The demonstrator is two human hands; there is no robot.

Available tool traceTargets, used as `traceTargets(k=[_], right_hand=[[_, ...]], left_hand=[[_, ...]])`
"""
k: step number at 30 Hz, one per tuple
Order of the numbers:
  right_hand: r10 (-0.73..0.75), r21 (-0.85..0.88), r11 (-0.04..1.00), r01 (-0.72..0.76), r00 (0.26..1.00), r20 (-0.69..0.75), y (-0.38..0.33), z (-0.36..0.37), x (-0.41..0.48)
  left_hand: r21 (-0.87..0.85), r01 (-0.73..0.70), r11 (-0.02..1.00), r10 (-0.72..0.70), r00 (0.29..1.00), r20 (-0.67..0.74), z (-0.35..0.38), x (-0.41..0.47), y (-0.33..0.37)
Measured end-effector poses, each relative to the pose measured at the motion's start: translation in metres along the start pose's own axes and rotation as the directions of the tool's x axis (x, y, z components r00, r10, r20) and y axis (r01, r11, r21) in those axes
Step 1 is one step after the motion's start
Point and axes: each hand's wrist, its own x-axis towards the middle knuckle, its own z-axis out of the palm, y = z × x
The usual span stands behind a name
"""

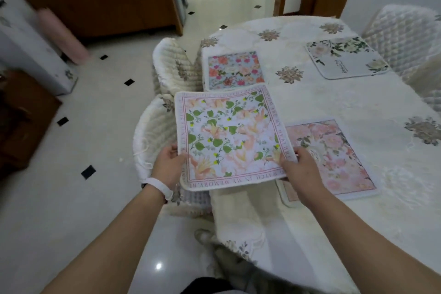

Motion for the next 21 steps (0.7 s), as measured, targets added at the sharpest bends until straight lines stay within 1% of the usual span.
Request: traceTargets(k=[2,5,8,12,18,21], right_hand=[[-0.026,0.034,0.999,0.024,0.998,0.051,-0.014,0.023,-0.005],[-0.07,0.036,0.997,0.065,0.988,0.139,-0.037,0.06,-0.012],[-0.112,0.023,0.994,0.11,0.971,0.212,-0.058,0.1,-0.021],[-0.144,0.012,0.989,0.146,0.953,0.267,-0.08,0.156,-0.036],[-0.162,-0.109,0.974,0.199,0.945,0.284,-0.101,0.257,-0.055],[-0.137,-0.114,0.977,0.18,0.941,0.308,-0.109,0.316,-0.07]], left_hand=[[-0.05,-0.052,0.997,0.05,0.998,-0.047,-0.03,-0.005,0.014],[-0.11,-0.103,0.989,0.088,0.987,-0.134,-0.074,-0.009,0.027],[-0.132,-0.124,0.984,0.094,0.973,-0.213,-0.118,-0.009,0.026],[-0.175,-0.152,0.973,0.098,0.954,-0.284,-0.172,-0.002,0.017],[-0.25,-0.146,0.957,0.069,0.954,-0.291,-0.268,0.035,-0.002],[-0.27,-0.131,0.954,0.052,0.958,-0.282,-0.325,0.062,-0.011]])
